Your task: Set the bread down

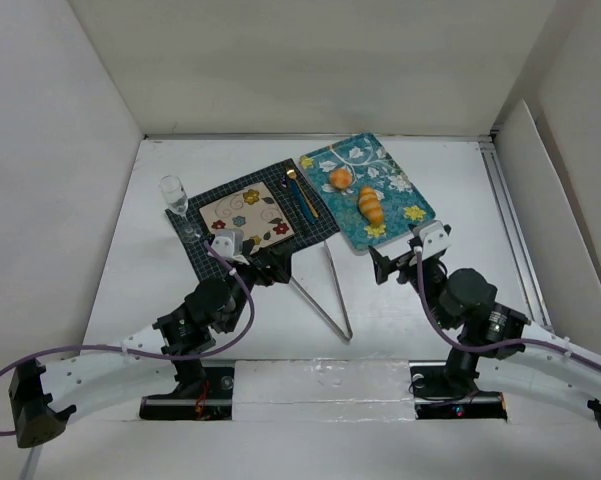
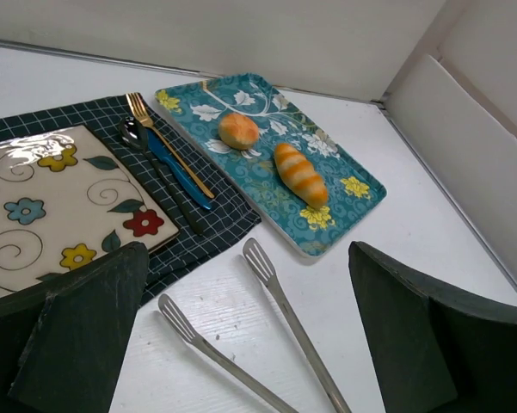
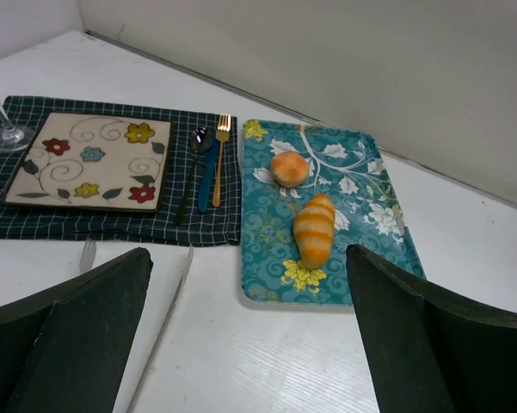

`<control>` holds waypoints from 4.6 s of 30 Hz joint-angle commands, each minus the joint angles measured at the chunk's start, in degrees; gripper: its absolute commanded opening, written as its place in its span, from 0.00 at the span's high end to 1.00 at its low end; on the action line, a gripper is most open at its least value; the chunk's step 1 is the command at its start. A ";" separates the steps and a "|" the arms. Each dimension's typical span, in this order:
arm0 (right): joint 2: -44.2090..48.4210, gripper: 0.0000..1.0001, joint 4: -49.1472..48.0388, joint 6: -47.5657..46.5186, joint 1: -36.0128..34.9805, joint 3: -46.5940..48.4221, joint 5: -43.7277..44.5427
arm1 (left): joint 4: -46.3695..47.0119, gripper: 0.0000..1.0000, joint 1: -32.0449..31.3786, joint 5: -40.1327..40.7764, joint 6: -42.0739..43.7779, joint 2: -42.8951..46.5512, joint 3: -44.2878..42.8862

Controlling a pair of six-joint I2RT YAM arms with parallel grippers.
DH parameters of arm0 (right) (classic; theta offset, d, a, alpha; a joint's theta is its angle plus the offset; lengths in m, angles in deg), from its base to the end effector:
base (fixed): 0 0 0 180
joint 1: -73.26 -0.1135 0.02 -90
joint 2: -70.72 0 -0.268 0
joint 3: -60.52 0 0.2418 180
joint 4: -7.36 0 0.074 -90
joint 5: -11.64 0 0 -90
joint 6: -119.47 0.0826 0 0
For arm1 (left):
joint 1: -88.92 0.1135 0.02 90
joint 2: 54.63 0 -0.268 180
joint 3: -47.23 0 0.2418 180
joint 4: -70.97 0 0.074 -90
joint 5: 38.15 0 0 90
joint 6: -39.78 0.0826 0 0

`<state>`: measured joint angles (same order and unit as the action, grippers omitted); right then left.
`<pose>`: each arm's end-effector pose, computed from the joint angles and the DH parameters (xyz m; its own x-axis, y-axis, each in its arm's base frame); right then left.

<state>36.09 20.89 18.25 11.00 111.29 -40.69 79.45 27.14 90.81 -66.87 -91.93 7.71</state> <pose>0.1243 0.1278 0.3394 0.1018 -0.1373 -0.9853 -0.4043 0.8992 -0.1671 0.1329 -0.1378 0.3109 -0.0285 -0.4181 -0.9080 0.4017 0.8270 -0.3934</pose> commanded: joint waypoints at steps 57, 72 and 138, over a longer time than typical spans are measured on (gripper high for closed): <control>-47.28 0.00 -6.02 19.48 0.12 0.42 -16.58 | -6.77 0.01 6.93 9.82 -9.02 -6.29 -2.45; -49.92 0.00 -12.25 21.68 2.49 -2.30 -19.82 | -6.42 0.01 6.93 9.91 -8.58 -6.29 -2.45; -41.83 0.27 7.00 0.77 42.48 14.57 -37.23 | -5.62 0.01 6.93 8.68 -8.23 -5.42 -1.83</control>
<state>-4.70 33.20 20.63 52.07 124.58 -74.63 71.41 33.92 99.79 -75.96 -97.24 7.32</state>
